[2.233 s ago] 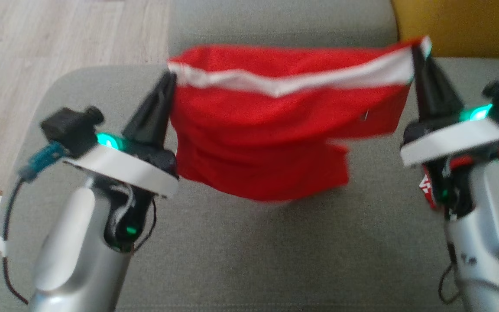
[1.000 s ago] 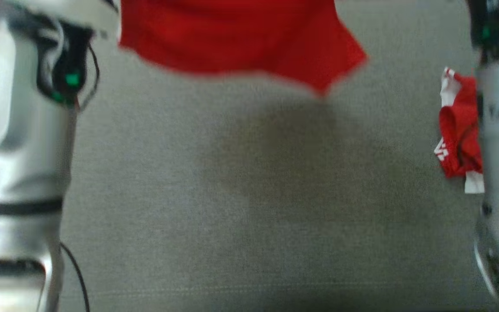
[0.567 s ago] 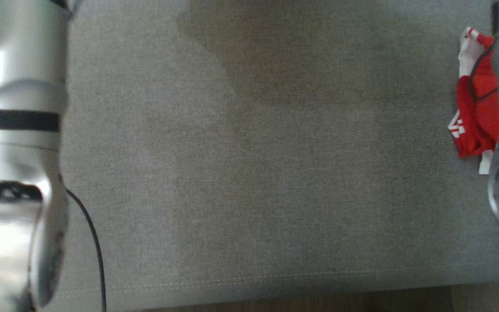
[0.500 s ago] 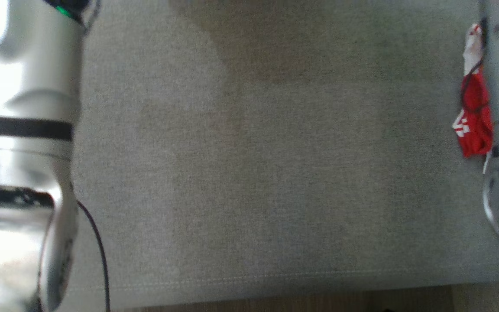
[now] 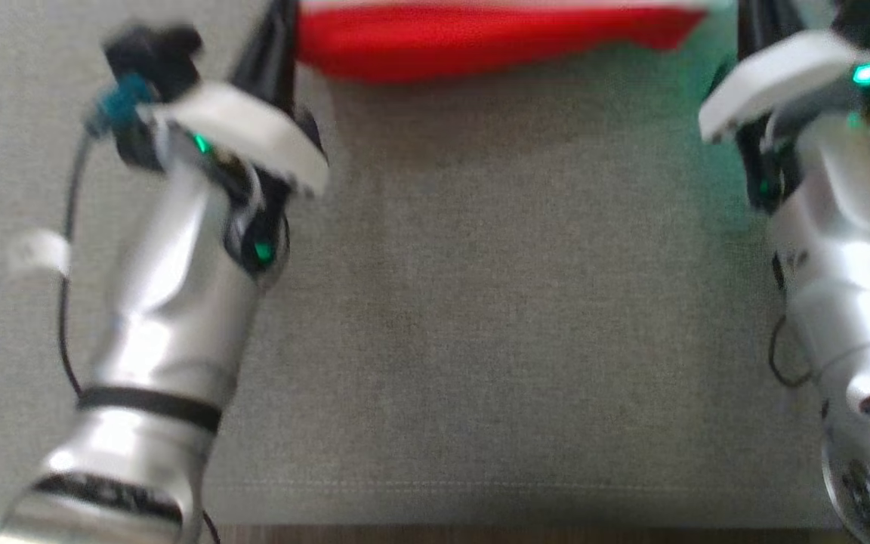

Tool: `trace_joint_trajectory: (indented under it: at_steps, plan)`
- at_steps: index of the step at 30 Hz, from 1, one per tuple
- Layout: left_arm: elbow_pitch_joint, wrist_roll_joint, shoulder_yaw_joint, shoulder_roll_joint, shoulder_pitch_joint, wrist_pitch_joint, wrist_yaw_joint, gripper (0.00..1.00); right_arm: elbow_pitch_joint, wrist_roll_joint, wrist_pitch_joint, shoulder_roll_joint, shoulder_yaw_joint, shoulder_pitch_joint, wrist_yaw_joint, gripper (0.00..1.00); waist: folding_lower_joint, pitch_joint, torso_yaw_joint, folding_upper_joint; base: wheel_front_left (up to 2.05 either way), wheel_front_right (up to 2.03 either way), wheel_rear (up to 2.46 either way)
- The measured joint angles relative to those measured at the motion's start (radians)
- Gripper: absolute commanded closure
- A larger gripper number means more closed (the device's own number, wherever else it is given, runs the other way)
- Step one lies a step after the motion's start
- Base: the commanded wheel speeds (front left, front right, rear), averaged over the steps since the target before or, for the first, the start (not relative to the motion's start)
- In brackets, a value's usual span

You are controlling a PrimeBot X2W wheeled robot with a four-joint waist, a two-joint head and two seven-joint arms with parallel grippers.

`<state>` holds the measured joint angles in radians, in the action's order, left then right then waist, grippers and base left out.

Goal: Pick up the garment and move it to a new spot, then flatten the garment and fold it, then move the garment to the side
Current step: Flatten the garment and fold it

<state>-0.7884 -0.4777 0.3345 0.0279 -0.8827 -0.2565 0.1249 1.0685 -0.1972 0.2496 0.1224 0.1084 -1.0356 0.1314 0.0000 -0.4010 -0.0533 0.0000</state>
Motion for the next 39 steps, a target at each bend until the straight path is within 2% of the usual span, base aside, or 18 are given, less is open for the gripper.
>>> trace_joint_trajectory:
  at_steps: [5, 8, 20, 21, 30, 39]
  plan:
    - [0.051, -0.021, 0.078, 0.025, 0.164, 0.0, 0.006, 1.0, 0.015, -0.076, -0.059, 0.028, 0.123, 0.097, 0.0, 1.0, -0.0001, 0.088, -0.009, 0.0, 0.0, 0.0, 0.0]
    - [0.076, -0.031, 0.091, 0.041, 0.233, 0.0, 0.006, 1.0, -0.001, -0.119, -0.104, 0.057, 0.196, 0.152, 0.0, 1.0, -0.0001, 0.133, -0.009, 0.0001, 0.0, 0.0, 0.0]
    - [0.169, -0.047, 0.171, 0.101, 0.47, 0.0, 0.007, 1.0, -0.154, -0.311, -0.356, 0.197, 0.463, 0.365, 0.0, 1.0, -0.0001, 0.299, 0.029, 0.0001, 0.0, 0.0, 0.0]
    - [0.169, -0.047, 0.171, 0.101, 0.47, 0.0, 0.007, 1.0, -0.154, -0.311, -0.356, 0.197, 0.463, 0.365, 0.0, 1.0, -0.0001, 0.299, 0.029, 0.0001, 0.0, 0.0, 0.0]
    - [0.219, -0.082, 0.237, 0.148, 0.64, 0.001, 0.007, 1.0, -0.343, -0.459, -0.559, 0.331, 0.59, 0.514, 0.0, 1.0, -0.0002, 0.399, 0.056, 0.0001, 0.0, 0.0, 0.0]
    - [0.368, -0.09, 0.31, 0.205, 0.785, 0.038, 0.007, 1.0, -0.547, -0.582, -0.71, 0.473, 0.577, 0.661, 0.0, 1.0, -0.0001, 0.449, 0.072, 0.0001, 0.0, 0.0, 0.0]
